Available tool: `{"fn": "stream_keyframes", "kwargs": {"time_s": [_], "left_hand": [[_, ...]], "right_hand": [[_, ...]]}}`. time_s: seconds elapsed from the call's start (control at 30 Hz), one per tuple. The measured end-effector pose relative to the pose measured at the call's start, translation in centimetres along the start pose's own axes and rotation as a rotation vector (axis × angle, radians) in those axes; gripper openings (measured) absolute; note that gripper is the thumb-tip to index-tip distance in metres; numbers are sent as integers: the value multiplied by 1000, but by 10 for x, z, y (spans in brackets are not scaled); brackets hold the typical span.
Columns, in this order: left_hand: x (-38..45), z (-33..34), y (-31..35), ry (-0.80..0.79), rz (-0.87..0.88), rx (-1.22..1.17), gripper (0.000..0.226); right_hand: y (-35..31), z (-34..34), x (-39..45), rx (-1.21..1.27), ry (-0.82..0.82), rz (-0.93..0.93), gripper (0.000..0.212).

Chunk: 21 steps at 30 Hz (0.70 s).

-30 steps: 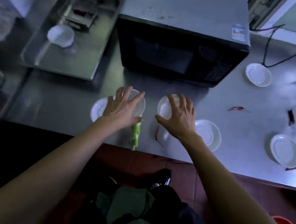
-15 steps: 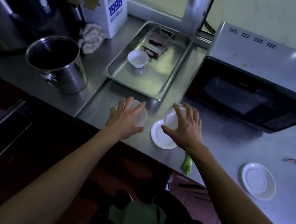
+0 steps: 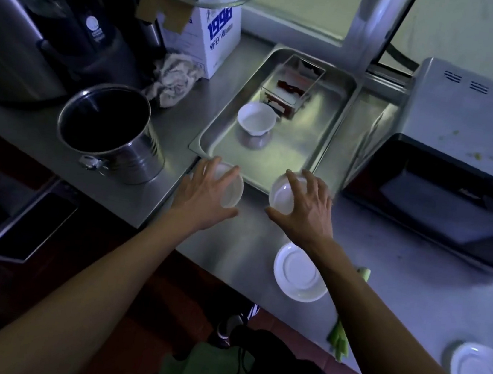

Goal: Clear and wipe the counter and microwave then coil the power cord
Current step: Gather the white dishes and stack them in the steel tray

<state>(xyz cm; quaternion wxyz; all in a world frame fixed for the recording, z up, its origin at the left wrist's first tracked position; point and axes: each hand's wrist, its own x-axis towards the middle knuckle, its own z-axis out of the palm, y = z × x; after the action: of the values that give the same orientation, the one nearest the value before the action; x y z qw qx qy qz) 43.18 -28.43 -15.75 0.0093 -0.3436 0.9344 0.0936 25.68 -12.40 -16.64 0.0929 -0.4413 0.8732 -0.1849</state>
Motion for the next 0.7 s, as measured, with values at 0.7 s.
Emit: {"fn": "stream_keyframes", "kwargs": {"time_s": [0.7], "left_hand": [[188, -14, 5, 36, 100, 72, 97]], "right_hand": [[26, -3, 112, 59, 30, 123, 93]]}}
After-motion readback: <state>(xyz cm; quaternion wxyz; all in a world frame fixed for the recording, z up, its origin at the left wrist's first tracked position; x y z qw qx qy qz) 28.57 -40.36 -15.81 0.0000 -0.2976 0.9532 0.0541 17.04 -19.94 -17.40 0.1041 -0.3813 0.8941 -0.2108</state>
